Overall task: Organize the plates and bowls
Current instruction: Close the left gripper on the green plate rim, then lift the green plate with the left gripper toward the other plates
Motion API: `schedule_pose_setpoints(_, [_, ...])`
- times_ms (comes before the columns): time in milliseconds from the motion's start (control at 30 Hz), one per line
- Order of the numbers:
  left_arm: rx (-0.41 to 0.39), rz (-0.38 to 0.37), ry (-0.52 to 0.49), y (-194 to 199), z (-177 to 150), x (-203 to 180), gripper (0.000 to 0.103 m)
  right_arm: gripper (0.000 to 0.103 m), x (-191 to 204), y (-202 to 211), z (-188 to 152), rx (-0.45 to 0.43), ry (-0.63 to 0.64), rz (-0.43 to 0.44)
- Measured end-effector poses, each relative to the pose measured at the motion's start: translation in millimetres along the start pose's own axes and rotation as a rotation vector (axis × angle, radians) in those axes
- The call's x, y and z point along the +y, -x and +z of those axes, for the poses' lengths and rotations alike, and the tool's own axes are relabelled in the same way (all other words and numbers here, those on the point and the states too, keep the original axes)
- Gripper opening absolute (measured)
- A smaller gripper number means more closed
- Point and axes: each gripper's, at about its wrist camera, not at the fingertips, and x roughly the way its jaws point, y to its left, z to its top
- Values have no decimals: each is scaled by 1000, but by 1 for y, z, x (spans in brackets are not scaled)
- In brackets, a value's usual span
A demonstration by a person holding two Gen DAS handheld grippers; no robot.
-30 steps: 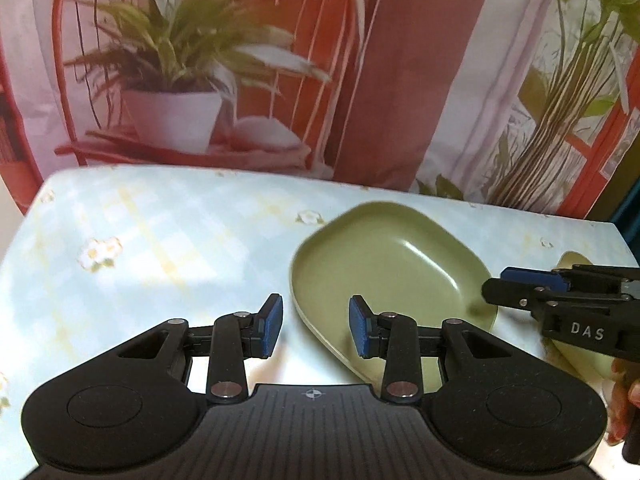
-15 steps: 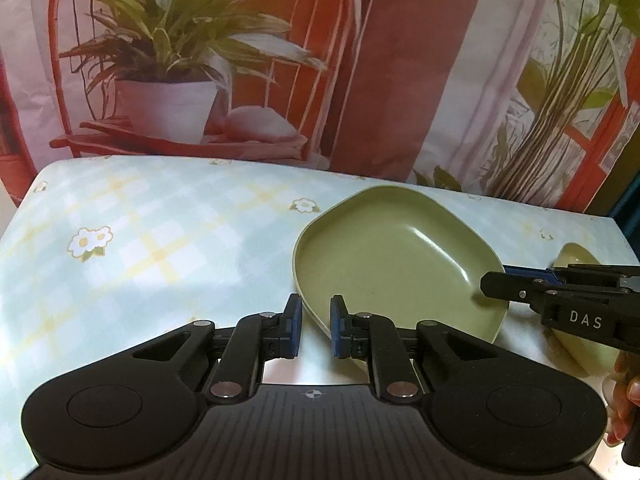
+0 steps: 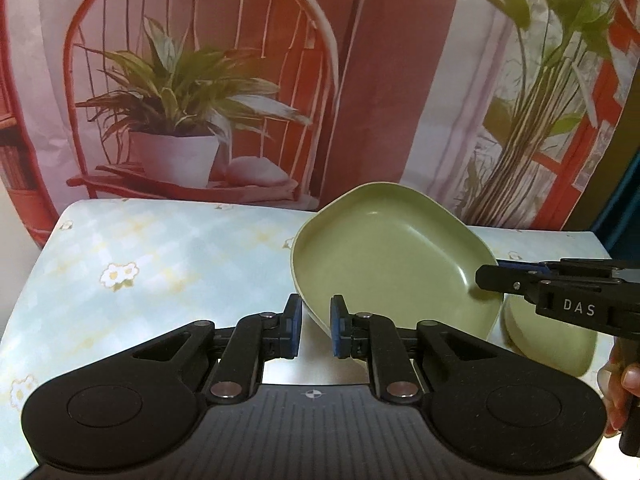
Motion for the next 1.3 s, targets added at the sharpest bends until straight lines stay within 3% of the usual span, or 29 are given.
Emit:
schedule_pose_setpoints(467, [11, -2, -24, 56, -36, -14, 16, 11, 18, 57, -31, 6, 24, 31])
schedule_pose_setpoints(833, [68, -6, -5, 63, -70, -13, 17, 11, 22, 72, -66, 50, 16, 45])
schedule_pose_setpoints(1300, [99, -12, 10, 64, -86, -11, 17, 12, 26, 71, -80, 87, 21, 48])
